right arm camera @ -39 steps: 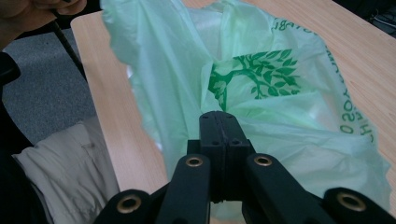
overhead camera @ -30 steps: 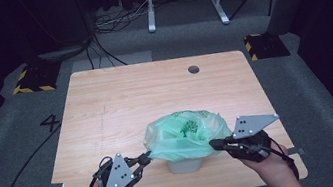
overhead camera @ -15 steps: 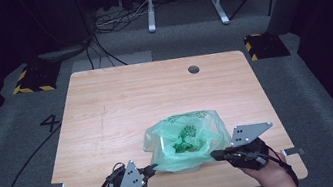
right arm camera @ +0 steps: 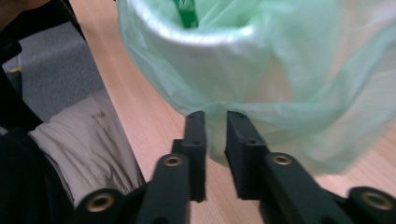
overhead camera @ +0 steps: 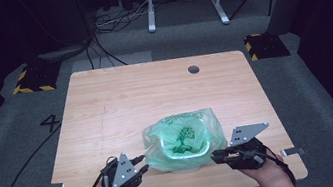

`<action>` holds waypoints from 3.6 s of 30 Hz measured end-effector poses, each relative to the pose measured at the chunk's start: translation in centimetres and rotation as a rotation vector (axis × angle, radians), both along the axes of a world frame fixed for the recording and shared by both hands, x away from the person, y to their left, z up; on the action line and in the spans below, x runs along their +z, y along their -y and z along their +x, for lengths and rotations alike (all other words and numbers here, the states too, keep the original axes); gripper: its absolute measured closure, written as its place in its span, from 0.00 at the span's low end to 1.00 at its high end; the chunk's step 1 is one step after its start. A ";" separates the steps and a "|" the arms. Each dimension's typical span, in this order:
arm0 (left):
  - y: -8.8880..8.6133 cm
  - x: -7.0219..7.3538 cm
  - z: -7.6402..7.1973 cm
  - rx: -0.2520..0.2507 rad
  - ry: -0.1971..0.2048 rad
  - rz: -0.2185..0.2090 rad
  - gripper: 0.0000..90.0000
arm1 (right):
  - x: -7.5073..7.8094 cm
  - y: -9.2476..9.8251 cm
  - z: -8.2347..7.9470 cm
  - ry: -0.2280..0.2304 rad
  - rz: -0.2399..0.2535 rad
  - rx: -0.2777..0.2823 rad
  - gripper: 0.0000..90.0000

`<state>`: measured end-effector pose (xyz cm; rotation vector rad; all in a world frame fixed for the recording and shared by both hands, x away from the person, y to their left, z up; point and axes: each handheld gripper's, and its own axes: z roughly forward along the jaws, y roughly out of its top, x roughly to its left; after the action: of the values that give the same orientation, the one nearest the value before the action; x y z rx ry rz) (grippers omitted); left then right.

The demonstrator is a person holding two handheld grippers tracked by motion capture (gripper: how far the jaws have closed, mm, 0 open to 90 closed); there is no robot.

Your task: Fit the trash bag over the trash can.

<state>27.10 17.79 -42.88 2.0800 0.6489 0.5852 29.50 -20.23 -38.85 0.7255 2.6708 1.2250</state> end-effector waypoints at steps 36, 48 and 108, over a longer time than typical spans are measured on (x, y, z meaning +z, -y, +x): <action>2.2 1.5 7.6 -0.006 -0.100 -0.087 0.71 | 3.4 0.1 6.5 0.130 0.059 -0.159 0.48; 0.7 3.0 8.4 0.093 -0.026 -0.088 0.99 | 2.6 -0.6 9.5 0.078 0.067 -0.138 0.48; -3.6 1.4 2.9 0.184 -0.098 -0.111 0.50 | 5.8 -9.7 6.8 0.222 -0.051 0.229 0.11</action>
<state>29.96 21.38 -41.50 1.9678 0.9160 0.5392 36.34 -10.50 -33.04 0.2623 2.6411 1.1999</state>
